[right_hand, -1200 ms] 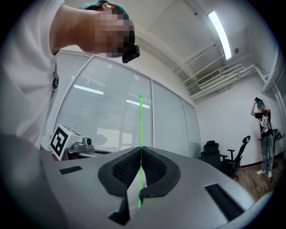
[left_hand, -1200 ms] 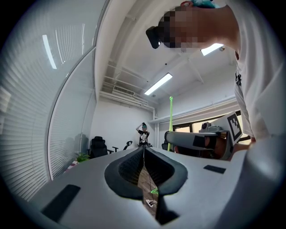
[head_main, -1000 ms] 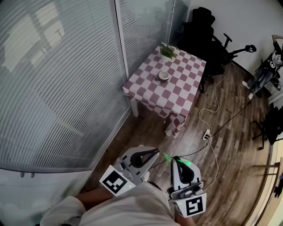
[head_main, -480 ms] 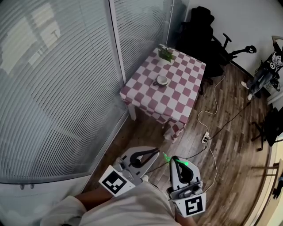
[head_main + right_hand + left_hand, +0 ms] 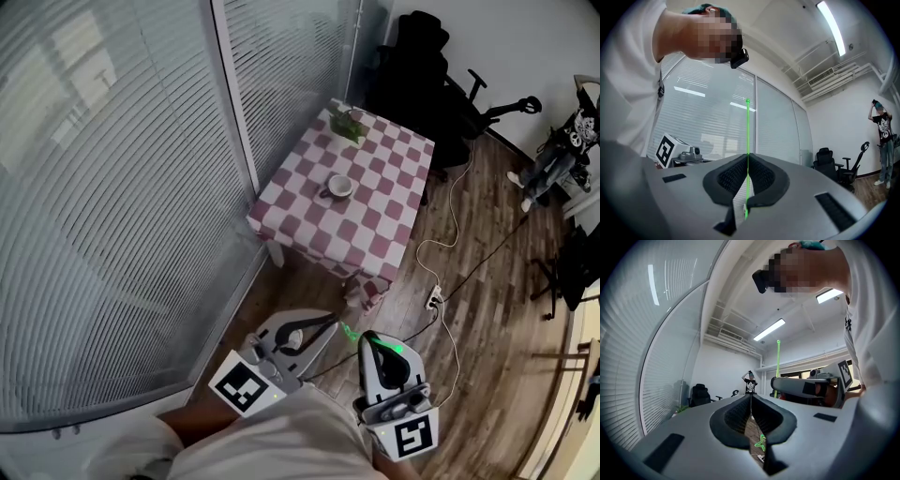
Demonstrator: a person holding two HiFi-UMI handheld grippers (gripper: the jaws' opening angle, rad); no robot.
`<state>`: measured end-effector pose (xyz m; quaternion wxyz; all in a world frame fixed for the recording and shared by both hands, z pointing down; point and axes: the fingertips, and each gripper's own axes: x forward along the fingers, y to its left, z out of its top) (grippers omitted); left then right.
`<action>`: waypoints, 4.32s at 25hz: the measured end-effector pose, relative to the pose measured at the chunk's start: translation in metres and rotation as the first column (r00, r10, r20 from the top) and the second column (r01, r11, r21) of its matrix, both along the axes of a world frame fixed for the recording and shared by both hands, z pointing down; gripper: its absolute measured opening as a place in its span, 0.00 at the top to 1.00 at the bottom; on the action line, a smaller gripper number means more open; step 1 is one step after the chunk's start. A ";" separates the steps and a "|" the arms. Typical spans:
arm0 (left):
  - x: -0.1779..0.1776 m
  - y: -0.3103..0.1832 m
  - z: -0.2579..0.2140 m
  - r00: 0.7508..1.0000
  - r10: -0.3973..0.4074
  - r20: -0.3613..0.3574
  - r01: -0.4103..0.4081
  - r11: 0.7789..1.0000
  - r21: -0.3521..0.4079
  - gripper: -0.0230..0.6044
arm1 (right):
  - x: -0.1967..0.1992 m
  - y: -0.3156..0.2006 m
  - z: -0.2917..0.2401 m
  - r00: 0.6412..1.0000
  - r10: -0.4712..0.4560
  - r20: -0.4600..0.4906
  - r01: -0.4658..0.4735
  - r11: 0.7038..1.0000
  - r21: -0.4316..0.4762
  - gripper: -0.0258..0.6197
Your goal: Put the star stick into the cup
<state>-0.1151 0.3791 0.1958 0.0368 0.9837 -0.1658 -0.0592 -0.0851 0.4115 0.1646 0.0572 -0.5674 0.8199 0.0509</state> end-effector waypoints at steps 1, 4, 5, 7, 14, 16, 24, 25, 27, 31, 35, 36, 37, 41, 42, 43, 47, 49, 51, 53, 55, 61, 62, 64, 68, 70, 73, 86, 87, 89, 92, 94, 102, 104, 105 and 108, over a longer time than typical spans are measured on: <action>0.001 -0.007 -0.001 1.000 0.005 0.000 -0.005 1.000 0.001 0.90 | 0.001 -0.008 -0.001 1.000 0.006 0.005 -0.006 1.000 0.000 0.91; 0.004 -0.029 -0.001 1.000 0.022 0.008 -0.022 1.000 0.000 0.90 | 0.002 -0.029 -0.002 1.000 0.020 -0.006 -0.020 1.000 0.006 0.91; 0.004 -0.036 -0.001 1.000 0.028 0.010 -0.028 1.000 0.001 0.90 | 0.001 -0.037 -0.003 1.000 0.026 -0.012 -0.026 1.000 0.007 0.91; 0.004 -0.051 -0.001 0.999 0.036 0.009 -0.036 0.999 0.004 0.90 | 0.000 -0.052 -0.001 0.999 0.037 -0.020 -0.037 0.999 0.006 0.91; -0.001 -0.102 0.001 0.999 0.049 0.000 -0.049 0.999 -0.008 0.90 | -0.004 -0.103 0.004 0.998 0.054 -0.017 -0.054 0.999 -0.006 0.91; -0.002 -0.114 0.002 0.998 0.056 0.003 -0.056 0.998 -0.006 0.90 | -0.005 -0.115 0.005 0.998 0.064 -0.020 -0.064 0.998 -0.012 0.91; -0.005 -0.155 0.009 0.997 0.078 0.001 -0.078 0.997 -0.015 0.90 | -0.007 -0.155 0.009 0.995 0.098 -0.023 -0.098 0.995 -0.022 0.91; -0.006 -0.159 0.009 0.997 0.077 -0.002 -0.078 0.997 -0.015 0.90 | -0.008 -0.158 0.009 0.995 0.099 -0.023 -0.099 0.995 -0.024 0.91; -0.007 -0.164 0.008 0.997 0.075 -0.008 -0.075 0.997 -0.017 0.90 | -0.008 -0.162 0.009 0.995 0.100 -0.023 -0.101 0.995 -0.029 0.91; -0.010 -0.169 0.010 0.997 0.074 0.005 -0.074 0.997 -0.025 0.90 | -0.007 -0.168 0.011 0.994 0.106 -0.023 -0.106 0.994 -0.038 0.91; -0.010 -0.174 0.011 0.998 0.070 0.003 -0.070 0.997 -0.026 0.90 | -0.005 -0.172 0.013 0.994 0.108 -0.025 -0.109 0.993 -0.038 0.91; -0.010 -0.176 0.012 0.998 0.069 0.003 -0.069 0.997 -0.026 0.90 | -0.004 -0.173 0.014 0.994 0.105 -0.033 -0.107 0.994 -0.037 0.91; -0.009 -0.177 0.013 0.998 0.069 0.003 -0.069 0.997 -0.027 0.90 | -0.003 -0.174 0.016 0.994 0.104 -0.038 -0.105 0.994 -0.037 0.91; -0.008 -0.178 0.012 0.998 0.067 0.002 -0.067 0.997 -0.032 0.90 | -0.001 -0.181 0.014 0.994 0.109 -0.015 -0.110 0.993 -0.034 0.91; -0.008 -0.180 0.013 0.998 0.066 0.004 -0.066 0.997 -0.031 0.90 | 0.000 -0.183 0.015 0.994 0.109 -0.016 -0.109 0.993 -0.033 0.91; -0.007 -0.183 0.014 0.998 0.065 0.007 -0.064 0.997 -0.029 0.90 | 0.001 -0.185 0.016 0.994 0.107 -0.016 -0.108 0.994 -0.033 0.91; -0.001 -0.192 0.016 0.998 0.062 0.015 -0.062 0.998 -0.023 0.90 | 0.008 -0.194 0.016 0.994 0.104 -0.014 -0.104 0.994 -0.028 0.91; 0.004 -0.197 0.016 0.998 0.062 0.017 -0.062 0.998 -0.022 0.90 | 0.012 -0.200 0.017 0.995 0.102 -0.014 -0.103 0.994 -0.027 0.91; 0.009 -0.203 0.016 0.998 0.061 0.015 -0.061 0.998 -0.020 0.90 | 0.018 -0.206 0.016 0.995 0.101 -0.011 -0.101 0.995 -0.026 0.91; 0.015 -0.209 0.017 0.998 0.060 0.020 -0.060 0.998 -0.020 0.90 | 0.023 -0.213 0.017 0.995 0.099 -0.007 -0.099 0.995 -0.027 0.91; 0.021 -0.216 0.018 0.998 0.057 0.020 -0.057 0.998 -0.025 0.90 | 0.029 -0.218 0.020 0.995 0.094 -0.012 -0.095 0.995 -0.028 0.91; 0.041 -0.235 0.022 0.998 0.054 0.034 -0.053 0.998 -0.033 0.90 | 0.051 -0.238 0.021 0.995 0.096 -0.003 -0.096 0.995 -0.029 0.91; 0.045 -0.239 0.022 0.998 0.051 0.033 -0.049 0.998 -0.035 0.90 | 0.056 -0.241 0.021 0.995 0.097 0.001 -0.097 0.995 -0.031 0.91; 0.053 -0.245 0.022 0.998 0.045 0.033 -0.044 0.998 -0.035 0.90 | 0.064 -0.247 0.021 0.996 0.094 -0.002 -0.094 0.995 -0.032 0.91; 0.070 -0.257 0.021 0.998 0.047 0.042 -0.046 0.999 -0.027 0.90 | 0.081 -0.259 0.020 0.996 0.090 -0.003 -0.090 0.996 -0.030 0.91; 0.080 -0.263 0.020 0.998 0.046 0.040 -0.045 0.999 -0.025 0.90 | 0.090 -0.266 0.020 0.996 0.084 0.000 -0.084 0.996 -0.029 0.91; 0.094 -0.271 0.019 0.998 0.043 0.038 -0.042 0.999 -0.030 0.90 | 0.102 -0.275 0.021 0.997 0.075 0.003 -0.075 0.997 -0.030 0.91; 0.146 -0.299 0.018 0.998 0.032 0.056 -0.031 0.999 -0.024 0.90 | 0.154 -0.303 0.022 0.999 0.053 0.003 -0.053 0.998 -0.027 0.91; 0.149 -0.301 0.019 0.998 0.029 0.058 -0.028 0.999 -0.024 0.90 | 0.158 -0.305 0.023 0.999 0.048 -0.004 -0.048 0.999 -0.022 0.91; 0.154 -0.307 0.020 0.998 0.022 0.063 -0.021 0.999 -0.024 0.90 | 0.164 -0.311 0.024 0.999 0.042 -0.001 -0.042 0.999 -0.025 0.91; 0.163 -0.316 0.021 0.998 0.009 0.065 -0.007 0.999 -0.032 0.90 | 0.174 -0.322 0.026 0.999 0.043 0.025 -0.042 0.998 -0.044 0.91; 0.170 -0.322 0.023 0.998 0.004 0.070 -0.002 1.000 -0.031 0.90 | 0.182 -0.328 0.027 0.999 0.040 0.035 -0.039 0.998 -0.047 0.91; 0.199 -0.339 0.030 0.997 -0.013 0.078 0.016 0.999 -0.039 0.90 | 0.212 -0.347 0.033 0.999 0.018 0.034 -0.016 0.999 -0.049 0.91; 0.204 -0.342 0.032 0.997 -0.018 0.079 0.022 0.999 -0.041 0.90 | 0.218 -0.349 0.037 1.000 0.004 0.012 -0.004 0.999 -0.041 0.91; 0.206 -0.343 0.033 0.997 -0.020 0.080 0.024 0.999 -0.043 0.90 | 0.220 -0.349 0.039 1.000 -0.002 0.002 0.003 0.999 -0.038 0.91; 0.209 -0.349 0.035 0.996 -0.023 0.081 0.027 0.998 -0.048 0.90 | 0.224 -0.355 0.041 1.000 -0.008 0.003 0.008 0.999 -0.035 0.91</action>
